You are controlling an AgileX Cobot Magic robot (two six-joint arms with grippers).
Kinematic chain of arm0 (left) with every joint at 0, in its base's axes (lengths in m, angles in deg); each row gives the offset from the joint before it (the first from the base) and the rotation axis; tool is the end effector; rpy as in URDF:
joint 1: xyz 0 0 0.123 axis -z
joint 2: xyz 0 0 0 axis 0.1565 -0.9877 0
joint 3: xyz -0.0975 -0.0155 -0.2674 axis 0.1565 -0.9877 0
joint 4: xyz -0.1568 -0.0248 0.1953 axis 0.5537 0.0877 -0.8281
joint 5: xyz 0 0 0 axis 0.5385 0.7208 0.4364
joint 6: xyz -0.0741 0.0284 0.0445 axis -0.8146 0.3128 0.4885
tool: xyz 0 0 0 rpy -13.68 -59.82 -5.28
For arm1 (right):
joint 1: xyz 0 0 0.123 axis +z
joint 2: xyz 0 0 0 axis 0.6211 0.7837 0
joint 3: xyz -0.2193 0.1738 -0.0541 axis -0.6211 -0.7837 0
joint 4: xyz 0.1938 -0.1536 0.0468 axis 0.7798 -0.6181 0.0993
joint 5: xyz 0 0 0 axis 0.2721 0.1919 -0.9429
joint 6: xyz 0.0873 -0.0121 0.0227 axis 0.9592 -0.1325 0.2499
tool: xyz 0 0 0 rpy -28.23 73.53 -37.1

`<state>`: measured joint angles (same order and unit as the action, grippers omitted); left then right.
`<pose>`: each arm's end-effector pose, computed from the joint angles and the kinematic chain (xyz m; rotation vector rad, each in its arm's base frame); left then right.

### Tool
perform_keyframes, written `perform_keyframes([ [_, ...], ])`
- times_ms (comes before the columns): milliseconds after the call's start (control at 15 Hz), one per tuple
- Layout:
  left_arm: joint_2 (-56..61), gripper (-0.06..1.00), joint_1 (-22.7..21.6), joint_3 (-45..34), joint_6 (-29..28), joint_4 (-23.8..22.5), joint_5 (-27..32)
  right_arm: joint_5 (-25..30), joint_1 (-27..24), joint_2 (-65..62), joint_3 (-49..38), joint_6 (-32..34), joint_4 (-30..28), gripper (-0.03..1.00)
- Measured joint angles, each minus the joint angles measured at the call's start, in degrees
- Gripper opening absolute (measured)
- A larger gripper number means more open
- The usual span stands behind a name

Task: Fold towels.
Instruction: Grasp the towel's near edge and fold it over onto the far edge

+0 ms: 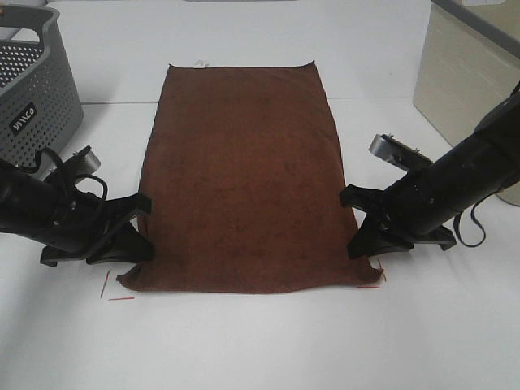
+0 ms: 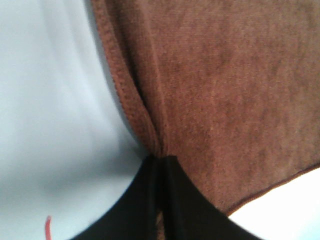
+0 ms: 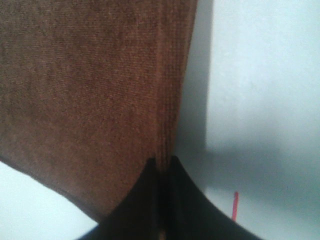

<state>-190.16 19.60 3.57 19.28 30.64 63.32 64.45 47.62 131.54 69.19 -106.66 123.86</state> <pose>0.2972 -0.1004 0.0832 -0.1675 2.7841 -0.8515 0.3074 0.0900 0.0907 -0.0557 2.9342 0.7101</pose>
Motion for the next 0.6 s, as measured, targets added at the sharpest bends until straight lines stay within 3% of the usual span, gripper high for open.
perform_keyframes([
  [267, 9.7, 0.01, 0.0, -7.3, -3.0, -3.5, 0.1, 3.7, 0.0, -7.8, -4.4, 5.7, -4.2, 0.0],
  [600, 21.0, 0.01, 0.1, -20.6, -3.3, -3.9, 1.0, 3.1, 0.0, -15.2, -17.9, 5.7, -4.2, 0.0],
])
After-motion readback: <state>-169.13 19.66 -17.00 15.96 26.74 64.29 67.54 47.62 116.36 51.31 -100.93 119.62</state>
